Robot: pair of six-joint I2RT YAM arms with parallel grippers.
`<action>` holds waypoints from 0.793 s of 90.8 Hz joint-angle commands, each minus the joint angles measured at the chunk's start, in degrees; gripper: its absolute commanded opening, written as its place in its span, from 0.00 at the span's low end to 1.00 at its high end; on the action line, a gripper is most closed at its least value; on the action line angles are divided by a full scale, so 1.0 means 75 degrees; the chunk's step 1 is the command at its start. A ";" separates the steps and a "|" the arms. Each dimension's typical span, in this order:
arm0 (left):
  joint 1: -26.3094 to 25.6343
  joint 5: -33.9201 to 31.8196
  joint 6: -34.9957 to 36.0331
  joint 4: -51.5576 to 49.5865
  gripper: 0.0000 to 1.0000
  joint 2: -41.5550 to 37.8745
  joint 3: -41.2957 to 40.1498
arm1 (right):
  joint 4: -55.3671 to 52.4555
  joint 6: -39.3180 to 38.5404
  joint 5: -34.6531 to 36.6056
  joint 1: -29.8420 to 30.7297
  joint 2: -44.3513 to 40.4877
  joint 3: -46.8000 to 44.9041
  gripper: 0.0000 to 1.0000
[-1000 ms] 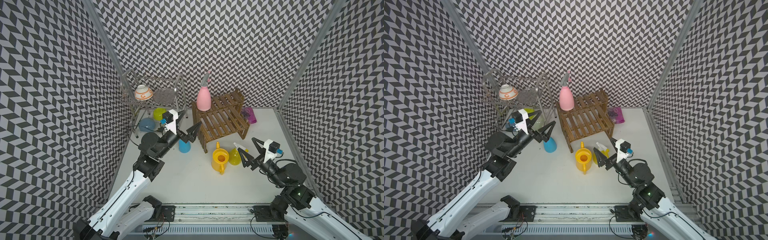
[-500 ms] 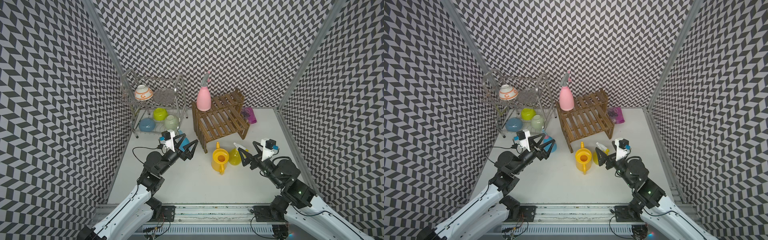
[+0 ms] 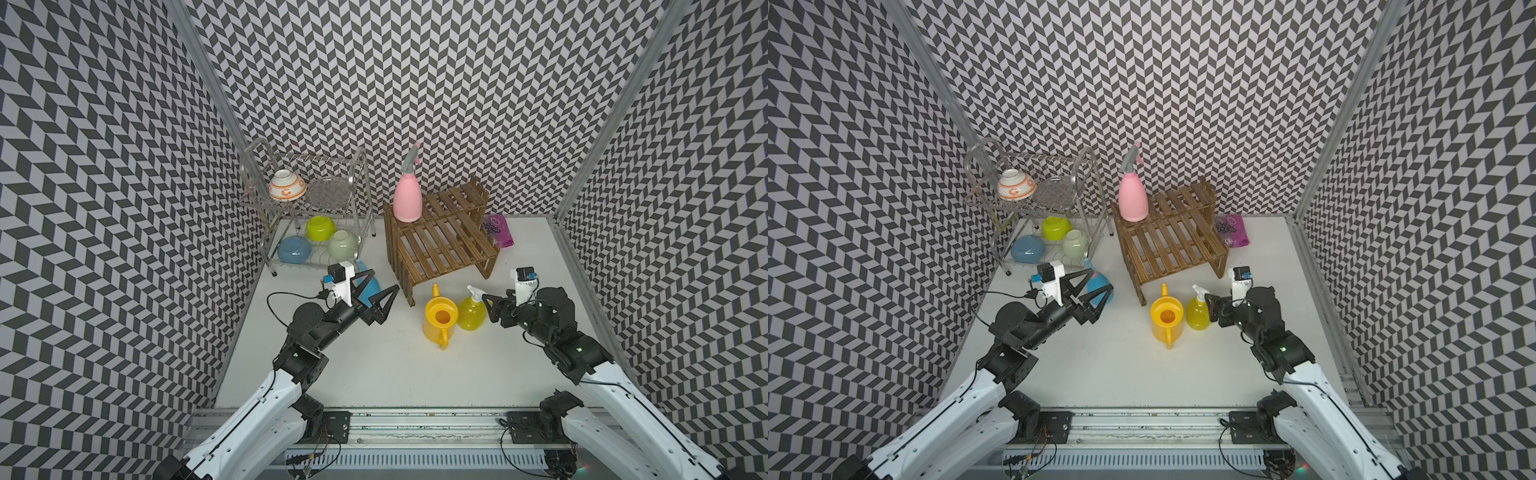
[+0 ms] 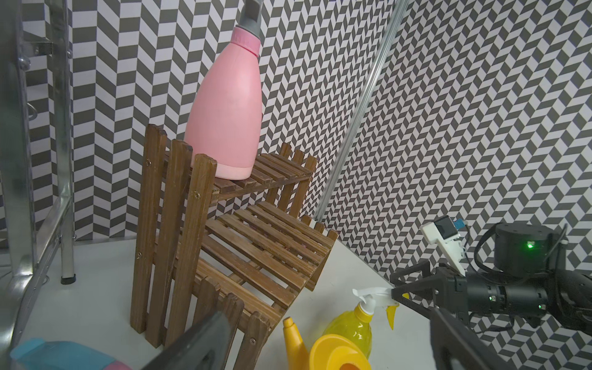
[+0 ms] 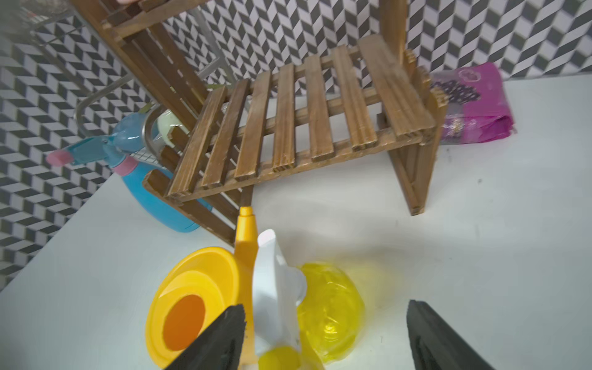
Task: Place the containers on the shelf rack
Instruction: 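Pick up a container from the center of the board.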
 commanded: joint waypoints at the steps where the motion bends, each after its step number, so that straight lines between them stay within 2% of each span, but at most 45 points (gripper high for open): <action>1: 0.0030 0.0159 0.0462 -0.0296 1.00 -0.0253 0.0338 | 0.0526 -0.0574 -0.0696 -0.0022 0.0188 0.0267 0.72; 22: 0.0024 0.0270 0.0727 -0.0483 1.00 -0.0374 0.0402 | 0.0289 -0.1330 -0.0584 -0.0022 0.0644 0.0467 0.48; 33: 0.0025 0.0319 0.0835 -0.0575 1.00 -0.0382 0.0447 | 0.0067 -0.1658 -0.0541 -0.0021 0.0729 0.0562 0.41; 35: 0.0027 0.0321 0.0847 -0.0589 1.00 -0.0376 0.0451 | 0.0048 -0.1695 -0.0544 -0.0022 0.0714 0.0563 0.41; 54: 0.0027 0.0373 0.0997 -0.0702 1.00 -0.0409 0.0519 | 0.0050 -0.1802 -0.0325 -0.0022 0.0371 0.0516 0.13; 72: 0.0022 0.0505 0.1230 -0.0806 1.00 -0.0397 0.0641 | -0.0169 -0.1738 0.0205 -0.0022 -0.0164 0.0639 0.00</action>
